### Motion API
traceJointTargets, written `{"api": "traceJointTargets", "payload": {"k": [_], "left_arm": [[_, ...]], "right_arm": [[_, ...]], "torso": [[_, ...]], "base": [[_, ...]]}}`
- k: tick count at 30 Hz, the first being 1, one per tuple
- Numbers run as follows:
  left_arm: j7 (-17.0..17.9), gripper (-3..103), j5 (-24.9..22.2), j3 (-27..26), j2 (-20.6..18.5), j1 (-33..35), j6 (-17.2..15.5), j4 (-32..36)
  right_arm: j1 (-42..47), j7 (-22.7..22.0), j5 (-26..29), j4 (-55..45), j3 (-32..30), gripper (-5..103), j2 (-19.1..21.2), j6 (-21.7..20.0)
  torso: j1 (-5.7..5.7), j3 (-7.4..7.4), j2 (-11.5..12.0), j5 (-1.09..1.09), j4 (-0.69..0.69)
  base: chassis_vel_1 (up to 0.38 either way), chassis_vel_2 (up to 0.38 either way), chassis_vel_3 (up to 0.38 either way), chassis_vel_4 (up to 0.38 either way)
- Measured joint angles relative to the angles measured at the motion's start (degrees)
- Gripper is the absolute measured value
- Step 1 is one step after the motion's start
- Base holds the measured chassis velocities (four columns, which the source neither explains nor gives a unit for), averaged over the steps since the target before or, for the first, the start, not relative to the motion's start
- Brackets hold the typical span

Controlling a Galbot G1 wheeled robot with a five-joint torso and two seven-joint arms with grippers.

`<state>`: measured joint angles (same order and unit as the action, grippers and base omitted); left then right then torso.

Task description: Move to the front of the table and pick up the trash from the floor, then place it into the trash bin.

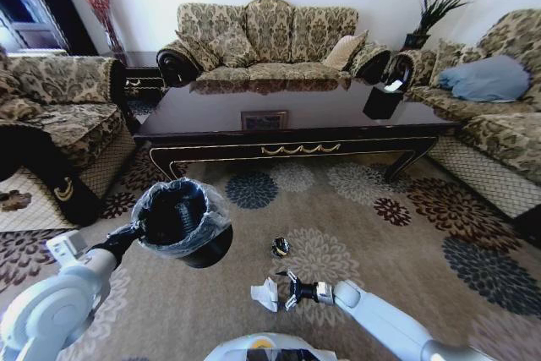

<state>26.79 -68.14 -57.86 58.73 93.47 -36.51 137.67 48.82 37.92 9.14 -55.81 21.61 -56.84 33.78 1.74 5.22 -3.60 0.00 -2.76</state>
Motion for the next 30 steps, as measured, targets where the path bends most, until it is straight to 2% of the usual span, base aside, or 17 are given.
{"api": "traceJointTargets", "payload": {"k": [1, 2, 4, 5, 8, 11, 14, 17, 19, 20, 23, 24, 27, 30], "left_arm": [[0.00, 3, 0.00, 0.00, 0.00, 0.02, 0.00, 0.00], [-0.02, 3, 0.04, 0.02, -0.01, 0.02, 0.00, 0.00], [-0.04, 3, 0.27, 0.23, 0.01, -0.03, 0.00, -0.12], [-0.04, 3, 0.27, 0.23, 0.01, -0.03, 0.00, -0.12], [-0.08, 3, 0.60, 0.66, 0.08, -0.19, -0.01, -0.26], [-0.12, 3, 0.81, 0.95, 0.11, -0.32, -0.01, -0.30], [-0.13, 3, 1.10, 1.20, 0.20, -0.37, -0.01, -0.34], [-0.16, 3, 1.33, 1.27, 0.24, -0.31, 0.00, -0.34], [-0.19, 3, 1.50, 1.29, 0.26, -0.23, -0.01, -0.34], [-0.19, 3, 1.50, 1.29, 0.26, -0.23, -0.01, -0.34], [-0.24, 3, 1.94, 1.41, 0.41, 0.05, 0.00, -0.31], [-0.24, 3, 1.94, 1.41, 0.41, 0.05, 0.00, -0.31], [-0.33, 3, 2.69, 1.82, 0.77, 0.30, 0.02, -0.25], [-0.36, 3, 2.95, 2.04, 0.92, 0.41, 0.09, -0.13]], "right_arm": [[-0.23, 1.02, -0.66, 0.81, -0.40, 96, -0.43, 0.45], [-0.39, 1.77, -1.15, 1.46, -0.73, 96, -0.76, 0.78], [-0.68, 2.96, -1.64, 2.57, -1.20, 86, -1.24, 1.26], [-0.68, 2.96, -1.64, 2.57, -1.20, 86, -1.24, 1.26], [-0.72, 4.32, -1.65, 2.87, -1.58, 70, -1.29, 1.45], [-0.56, 5.10, -1.59, 2.87, -1.85, 65, -1.20, 1.63], [-0.09, 6.36, -1.53, 2.86, -2.40, 48, -1.05, 2.00], [0.32, 7.16, -1.53, 2.80, -2.81, 43, -1.01, 2.39], [0.57, 7.29, -1.52, 2.71, -3.26, 32, -1.04, 2.93], [0.57, 7.29, -1.52, 2.71, -3.26, 32, -1.04, 2.93], [0.64, 6.39, -0.62, 2.23, -3.76, 16, -1.17, 4.03], [0.64, 6.39, -0.62, 2.23, -3.76, 16, -1.17, 4.03], [0.73, 5.84, 0.58, 1.28, -4.36, 2, -1.14, 4.61], [0.88, 5.83, 0.93, 0.42, -4.84, 1, -0.66, 4.67]], "torso": [[0.00, 0.00, 0.00, 0.00, 0.00], [0.00, 0.00, 0.00, 0.00, 0.00], [0.00, 0.00, 0.00, 0.00, 0.00], [0.00, 0.00, 0.00, 0.00, 0.00], [0.00, 0.00, 0.00, 0.00, 0.00], [0.00, 0.00, 0.00, 0.00, 0.00], [0.00, 0.00, 0.00, 0.00, 0.00], [0.00, 0.00, 0.00, 0.00, 0.00], [0.00, 0.00, 0.00, 0.00, 0.00], [0.00, 0.00, 0.00, 0.00, 0.00], [0.00, 0.00, 0.00, 0.00, 0.00], [0.00, 0.00, 0.00, 0.00, 0.00], [0.00, 0.00, 0.00, 0.00, 0.00], [0.00, 0.00, 0.00, 0.01, 0.00]], "base": [[0.000, 0.000, 0.000, 0.000], [0.000, 0.000, 0.000, 0.000], [0.000, 0.000, 0.000, 0.000], [0.000, 0.000, 0.000, 0.000], [0.000, 0.000, 0.000, 0.000], [0.000, 0.000, 0.000, 0.000], [0.000, 0.000, 0.000, 0.000], [0.000, 0.000, 0.000, 0.000], [0.000, 0.000, 0.000, 0.000], [0.000, 0.000, 0.000, 0.000], [0.000, 0.000, 0.000, 0.000], [0.000, 0.000, 0.000, 0.000], [0.000, 0.000, 0.000, 0.000], [0.000, 0.000, 0.000, 0.000]]}}
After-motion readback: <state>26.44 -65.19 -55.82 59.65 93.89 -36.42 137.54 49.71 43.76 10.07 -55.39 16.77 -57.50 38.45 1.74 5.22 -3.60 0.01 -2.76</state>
